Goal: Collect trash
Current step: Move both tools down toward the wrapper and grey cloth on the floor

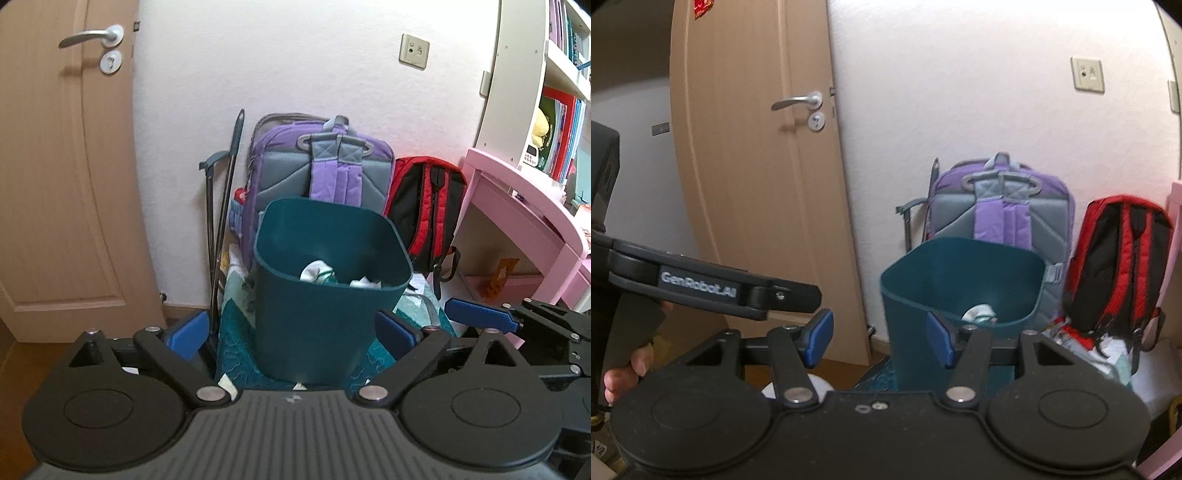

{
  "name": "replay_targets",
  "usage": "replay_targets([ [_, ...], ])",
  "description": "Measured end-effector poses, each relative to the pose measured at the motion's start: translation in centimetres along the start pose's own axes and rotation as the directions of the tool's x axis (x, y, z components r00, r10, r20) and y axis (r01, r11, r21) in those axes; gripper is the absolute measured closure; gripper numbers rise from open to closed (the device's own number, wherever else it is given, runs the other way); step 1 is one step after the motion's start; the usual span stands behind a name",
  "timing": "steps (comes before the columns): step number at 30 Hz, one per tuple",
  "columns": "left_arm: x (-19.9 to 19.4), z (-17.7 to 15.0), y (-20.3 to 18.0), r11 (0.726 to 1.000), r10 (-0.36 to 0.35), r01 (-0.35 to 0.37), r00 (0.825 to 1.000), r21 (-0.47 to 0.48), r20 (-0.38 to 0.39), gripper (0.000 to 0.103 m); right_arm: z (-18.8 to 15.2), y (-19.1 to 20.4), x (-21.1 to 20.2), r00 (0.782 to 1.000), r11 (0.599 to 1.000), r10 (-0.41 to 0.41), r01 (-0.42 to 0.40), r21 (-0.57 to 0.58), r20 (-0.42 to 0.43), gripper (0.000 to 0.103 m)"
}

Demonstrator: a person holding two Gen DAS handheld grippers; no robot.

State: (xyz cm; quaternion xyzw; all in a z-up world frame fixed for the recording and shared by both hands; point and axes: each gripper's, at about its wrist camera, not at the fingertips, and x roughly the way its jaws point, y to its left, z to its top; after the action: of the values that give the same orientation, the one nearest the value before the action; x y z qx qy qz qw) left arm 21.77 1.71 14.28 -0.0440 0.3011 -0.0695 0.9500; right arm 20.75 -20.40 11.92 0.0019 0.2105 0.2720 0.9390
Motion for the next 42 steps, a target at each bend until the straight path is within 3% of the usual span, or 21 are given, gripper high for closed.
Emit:
replay_targets([
  [10, 2.8, -5.7, 6.8, 0.999, -0.032, 0.031, 0.999, -0.042, -0.026, 0.002, -6.6, 2.0, 4.5, 0.990, 0.996, 0.092, -0.092, 0.005, -0.111, 0.047],
  [15, 7.5, -10.0, 11.0, 0.997, -0.002, -0.007, 0.993, -0.072, -0.119, 0.002, -11.7, 3.1, 8.2, 0.974, 0.992, 0.100, -0.113, -0.053, -0.204, 0.047],
  [20, 13.3, -14.8, 15.1, 0.992, 0.019, -0.046, 0.974, -0.118, -0.224, 0.002, -17.1, 2.6, 13.2, 0.950, 0.996, 0.081, -0.091, -0.019, -0.301, 0.047],
  [27, 21.6, -21.9, 19.6, 0.985, 0.060, -0.116, 0.927, -0.130, -0.371, 0.002, -24.9, 1.7, 20.4, 0.885, 0.995, 0.073, -0.034, 0.093, -0.459, 0.047],
  [31, 25.7, -25.5, 20.5, 0.991, 0.063, -0.108, 0.904, -0.084, -0.422, 0.002, -29.3, 0.3, 24.5, 0.833, 0.981, 0.085, 0.027, 0.194, -0.547, 0.047],
  [37, 30.5, -30.4, 20.4, 0.999, 0.048, -0.035, 0.891, 0.038, -0.452, 0.002, -34.6, -2.0, 30.3, 0.772, 0.939, 0.095, 0.141, 0.314, -0.629, 0.048],
  [42, 33.7, -33.6, 19.9, 0.990, 0.048, 0.019, 0.890, 0.140, -0.453, 0.002, -38.2, -3.3, 34.4, 0.750, 0.916, 0.071, 0.213, 0.341, -0.658, 0.048],
])
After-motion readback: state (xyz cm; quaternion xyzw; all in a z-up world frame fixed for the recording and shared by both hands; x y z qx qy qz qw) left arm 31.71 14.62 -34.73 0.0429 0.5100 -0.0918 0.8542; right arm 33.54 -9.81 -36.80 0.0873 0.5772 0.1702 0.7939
